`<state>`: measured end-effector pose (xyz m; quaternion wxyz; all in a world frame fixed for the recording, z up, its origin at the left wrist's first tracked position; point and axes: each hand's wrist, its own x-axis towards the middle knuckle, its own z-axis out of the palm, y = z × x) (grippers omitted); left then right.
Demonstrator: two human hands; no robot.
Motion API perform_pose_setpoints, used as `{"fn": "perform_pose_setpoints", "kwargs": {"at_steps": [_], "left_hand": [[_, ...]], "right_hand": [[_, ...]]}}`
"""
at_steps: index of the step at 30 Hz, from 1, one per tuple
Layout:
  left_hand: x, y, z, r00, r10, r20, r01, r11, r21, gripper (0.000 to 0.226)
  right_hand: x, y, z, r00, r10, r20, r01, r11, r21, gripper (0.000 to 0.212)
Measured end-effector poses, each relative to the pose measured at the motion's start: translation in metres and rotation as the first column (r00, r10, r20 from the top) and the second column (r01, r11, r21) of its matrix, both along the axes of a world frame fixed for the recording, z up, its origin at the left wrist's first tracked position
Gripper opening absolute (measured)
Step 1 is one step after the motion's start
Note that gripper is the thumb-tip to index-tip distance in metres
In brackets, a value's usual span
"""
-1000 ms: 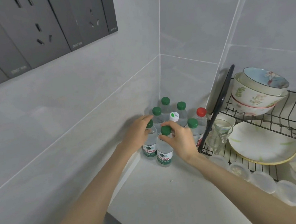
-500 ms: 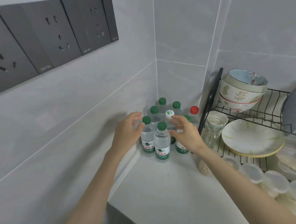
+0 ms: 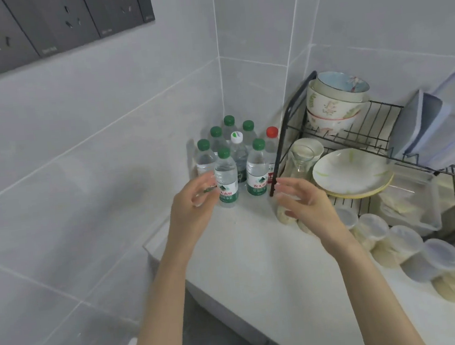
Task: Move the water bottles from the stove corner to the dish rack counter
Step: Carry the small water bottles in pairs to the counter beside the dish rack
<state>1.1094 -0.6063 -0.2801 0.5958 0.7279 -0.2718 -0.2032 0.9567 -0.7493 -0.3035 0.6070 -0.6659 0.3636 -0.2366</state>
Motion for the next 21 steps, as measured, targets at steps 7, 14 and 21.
{"fn": "perform_pose_setpoints", "kwargs": {"at_steps": [7,14,21], "left_hand": [[-0.054,0.022,-0.013,0.983,0.007,-0.183,-0.001,1.0,0.03,0.032],[-0.09,0.048,-0.013,0.978,-0.054,-0.203,0.061,0.998,0.03,0.03],[-0.135,0.111,-0.022,0.948,-0.212,-0.236,0.223,0.975,0.02,0.029]], "right_hand": [[-0.042,0.032,-0.006,0.998,-0.057,0.023,0.056,0.997,0.047,0.026],[-0.092,0.076,-0.004,0.99,-0.138,0.025,0.138,0.99,-0.006,0.03],[-0.156,0.16,-0.004,0.963,-0.27,0.019,0.27,0.963,0.006,0.029]]}}
